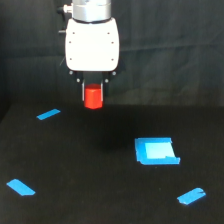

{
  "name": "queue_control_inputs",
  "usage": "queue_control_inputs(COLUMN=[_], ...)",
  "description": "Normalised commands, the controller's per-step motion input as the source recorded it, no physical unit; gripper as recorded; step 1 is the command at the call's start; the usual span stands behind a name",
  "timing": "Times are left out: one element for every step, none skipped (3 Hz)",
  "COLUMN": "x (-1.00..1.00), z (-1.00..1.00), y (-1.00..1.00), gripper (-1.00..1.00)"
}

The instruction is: Pick up the red object from the table

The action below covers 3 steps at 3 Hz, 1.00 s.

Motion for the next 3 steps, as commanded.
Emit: queue_control_inputs(x=[0.00, 0.06, 0.01], z=[0.06, 0.13, 0.15], y=[-0.04, -0.03, 0.01], gripper=[-0.95, -0.96, -1.00])
